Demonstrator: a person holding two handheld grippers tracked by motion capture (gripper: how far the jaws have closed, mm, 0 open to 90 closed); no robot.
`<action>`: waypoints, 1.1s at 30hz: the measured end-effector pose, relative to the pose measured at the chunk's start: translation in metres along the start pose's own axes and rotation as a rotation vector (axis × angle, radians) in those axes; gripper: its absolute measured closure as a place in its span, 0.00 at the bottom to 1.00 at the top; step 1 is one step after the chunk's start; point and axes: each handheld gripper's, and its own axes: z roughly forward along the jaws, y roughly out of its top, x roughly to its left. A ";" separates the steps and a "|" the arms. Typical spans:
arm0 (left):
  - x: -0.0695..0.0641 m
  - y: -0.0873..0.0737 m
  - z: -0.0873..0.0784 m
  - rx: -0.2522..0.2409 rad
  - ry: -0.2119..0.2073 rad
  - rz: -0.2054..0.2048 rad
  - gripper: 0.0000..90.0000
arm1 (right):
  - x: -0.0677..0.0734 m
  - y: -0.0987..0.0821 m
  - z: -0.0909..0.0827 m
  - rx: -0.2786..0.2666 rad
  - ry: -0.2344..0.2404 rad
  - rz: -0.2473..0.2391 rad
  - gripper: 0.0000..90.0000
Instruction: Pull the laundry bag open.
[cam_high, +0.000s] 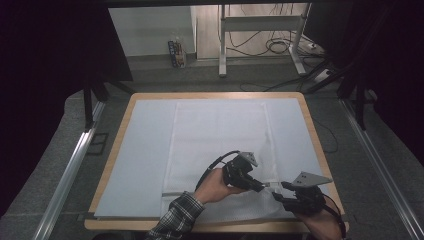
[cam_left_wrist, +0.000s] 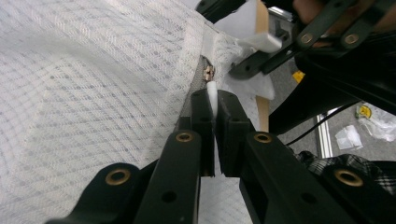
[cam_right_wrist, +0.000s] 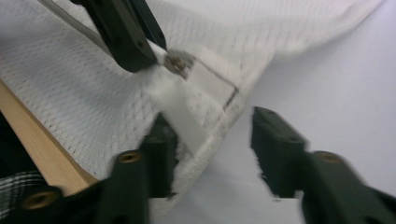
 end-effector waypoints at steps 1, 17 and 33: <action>-0.001 0.000 0.000 -0.006 -0.004 0.001 0.97 | -0.003 0.000 0.001 -0.013 0.041 0.023 0.51; 0.001 -0.004 0.004 -0.009 0.011 -0.007 0.97 | -0.020 0.004 -0.003 -0.092 0.180 0.139 0.94; 0.005 -0.017 0.001 -0.001 0.019 -0.042 0.98 | -0.012 0.005 -0.004 -0.047 0.099 0.117 0.95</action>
